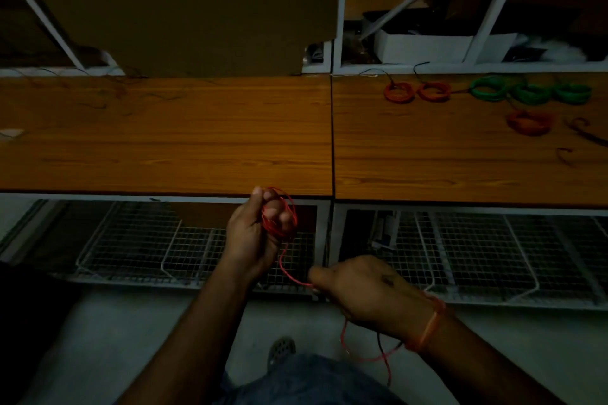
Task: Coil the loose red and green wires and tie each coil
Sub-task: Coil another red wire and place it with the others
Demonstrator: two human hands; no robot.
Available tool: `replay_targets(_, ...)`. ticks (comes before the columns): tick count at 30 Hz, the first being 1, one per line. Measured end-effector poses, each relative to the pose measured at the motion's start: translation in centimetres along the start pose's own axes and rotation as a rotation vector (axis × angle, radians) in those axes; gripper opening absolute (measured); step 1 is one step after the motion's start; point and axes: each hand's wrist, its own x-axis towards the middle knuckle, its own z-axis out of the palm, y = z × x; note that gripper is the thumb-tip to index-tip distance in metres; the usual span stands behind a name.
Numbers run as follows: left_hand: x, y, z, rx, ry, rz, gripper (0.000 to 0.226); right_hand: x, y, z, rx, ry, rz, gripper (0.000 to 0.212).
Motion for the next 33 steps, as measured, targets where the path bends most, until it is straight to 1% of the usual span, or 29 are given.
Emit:
replay_targets(2,-0.3,-0.5,0.0,0.368,0.003,0.078,0.042,-0.4,0.2,-1.0,0.034,0.059,-0.042,0.02)
replay_targets(3,-0.5,-0.6,-0.1,0.544,-0.012,0.106,0.051,-0.6,0.2,-1.5,0.072,0.097,-0.059,0.031)
replay_targets(4,-0.7,-0.7,-0.2,0.665,-0.05,0.112,0.058,-0.9,0.3,-1.9,0.11,0.127,-0.063,0.042)
replay_targets(5,-0.8,-0.8,-0.2,0.725,-0.103,0.108,0.062,-1.1,0.3,-2.3,0.153,0.146,-0.05,0.047)
replay_targets(6,-1.0,-0.8,-0.3,0.751,-0.157,0.109,0.065,-1.2,0.4,-2.6,0.187,0.176,-0.039,0.047)
replay_targets(8,-1.1,-1.0,-0.3,0.767,-0.234,0.122,0.069,-1.2,0.8,-3.2,0.244,0.254,-0.01,0.045)
replay_targets(10,-1.2,-1.2,-0.3,0.789,-0.266,0.143,0.068,-1.0,1.2,-3.7,0.275,0.293,0.008,0.044)
replay_targets(13,-1.5,-1.3,0.2,0.797,-0.294,0.138,0.055,-0.7,1.7,-4.1,0.268,0.323,0.022,0.036)
replay_targets(17,-1.7,-1.4,0.3,0.795,-0.333,0.119,0.037,-0.4,1.9,-4.4,0.191,0.331,0.04,0.038)
replay_targets(20,-1.9,-1.7,0.3,0.742,-0.381,0.063,0.029,0.1,1.8,-4.6,0.199,0.392,0.05,0.032)
replay_targets(22,-2.1,-1.8,0.3,0.705,-0.417,0.031,0.03,0.4,1.9,-4.9,0.271,0.425,0.073,0.029)
replay_targets(24,-2.2,-1.7,0.1,0.704,-0.417,0.01,0.033,0.7,2.2,-5.0,0.355,0.46,0.117,0.028)
replay_targets(27,-2.4,-1.5,0.0,0.738,-0.417,-0.006,0.037,1.1,2.4,-4.6,0.489,0.522,0.197,0.014)
replay_targets(28,-2.5,-1.6,0.2,0.719,-0.423,-0.016,0.035,1.2,2.3,-4.3,0.517,0.554,0.223,0.007)
replay_targets(29,-2.6,-1.6,0.5,0.679,-0.426,-0.025,0.03,1.3,2.3,-3.9,0.549,0.591,0.246,0.003)
replay_targets(30,-2.7,-1.7,0.8,0.627,-0.416,-0.032,0.026,1.4,2.1,-3.6,0.582,0.629,0.266,0.003)
replay_targets(32,-2.6,-1.8,1.3,0.506,-0.393,-0.049,0.027,1.8,1.7,-2.8,0.645,0.676,0.289,0.004)
replay_targets(33,-2.5,-2.0,1.4,0.453,-0.383,-0.055,0.028,1.9,1.4,-2.5,0.691,0.682,0.307,0.009)
